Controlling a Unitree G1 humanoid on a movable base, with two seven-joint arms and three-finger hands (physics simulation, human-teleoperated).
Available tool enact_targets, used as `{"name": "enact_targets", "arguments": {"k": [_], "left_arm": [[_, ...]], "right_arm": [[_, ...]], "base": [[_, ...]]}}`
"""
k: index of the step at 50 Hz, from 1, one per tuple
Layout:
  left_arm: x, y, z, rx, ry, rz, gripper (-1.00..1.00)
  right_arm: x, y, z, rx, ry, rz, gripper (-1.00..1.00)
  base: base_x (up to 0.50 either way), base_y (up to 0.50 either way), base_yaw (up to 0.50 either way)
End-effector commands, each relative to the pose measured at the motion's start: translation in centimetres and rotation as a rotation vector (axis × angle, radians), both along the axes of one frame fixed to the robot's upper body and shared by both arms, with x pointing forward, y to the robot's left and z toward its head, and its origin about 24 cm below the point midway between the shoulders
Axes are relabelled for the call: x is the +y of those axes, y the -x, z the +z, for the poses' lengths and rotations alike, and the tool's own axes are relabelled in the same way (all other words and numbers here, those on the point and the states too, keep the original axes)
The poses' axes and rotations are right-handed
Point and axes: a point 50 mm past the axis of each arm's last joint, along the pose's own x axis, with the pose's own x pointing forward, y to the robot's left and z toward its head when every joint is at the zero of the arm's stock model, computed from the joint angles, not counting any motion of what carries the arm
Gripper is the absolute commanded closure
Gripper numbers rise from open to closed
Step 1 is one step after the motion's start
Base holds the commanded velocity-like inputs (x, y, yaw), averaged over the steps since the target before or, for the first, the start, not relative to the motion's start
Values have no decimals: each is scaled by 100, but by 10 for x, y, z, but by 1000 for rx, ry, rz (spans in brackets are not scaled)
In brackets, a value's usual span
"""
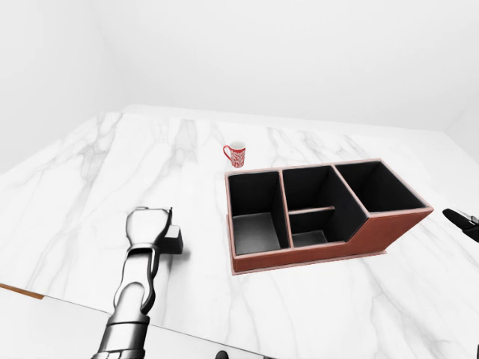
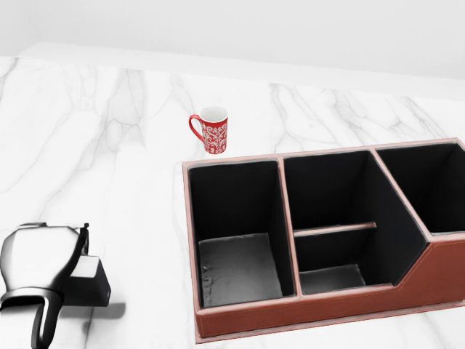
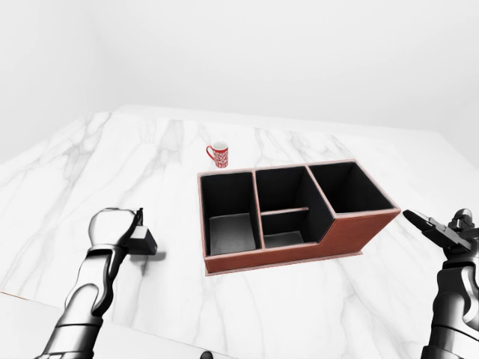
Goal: Pick up the book and place it in the left compartment of the caddy.
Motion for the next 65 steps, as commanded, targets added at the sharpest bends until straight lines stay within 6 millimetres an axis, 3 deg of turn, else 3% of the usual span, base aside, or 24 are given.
{"name": "enact_targets", "arguments": {"k": [1,5,11,24,37,51,65], "left_arm": [[-3,28,49,-66,-158,103,100],[-1,36,66,-78,-209,168,100],[0,41,77,-90,-241,221,100],[-12,58,117,-163,-242,288,100],[-15,74,144,-201,-277,297,100],[-15,86,158,-266,-187,343,100],[-20,97,190,-413,-104,366,100]], "right_arm": [[0,0,-1,5,2,0,-100],[0,1,1,7,0,-1,-100],[0,-1,-3,8,-1,-1,-100],[0,0,-2,9,0,0,-100],[0,1,0,7,3,3,-100],[1,1,-1,11,6,5,-100],[1,1,-1,12,5,4,-100]], "base": [[0,0,0],[0,0,0],[0,0,0],[0,0,0],[0,0,0],[0,0,0],[0,0,0]]}}
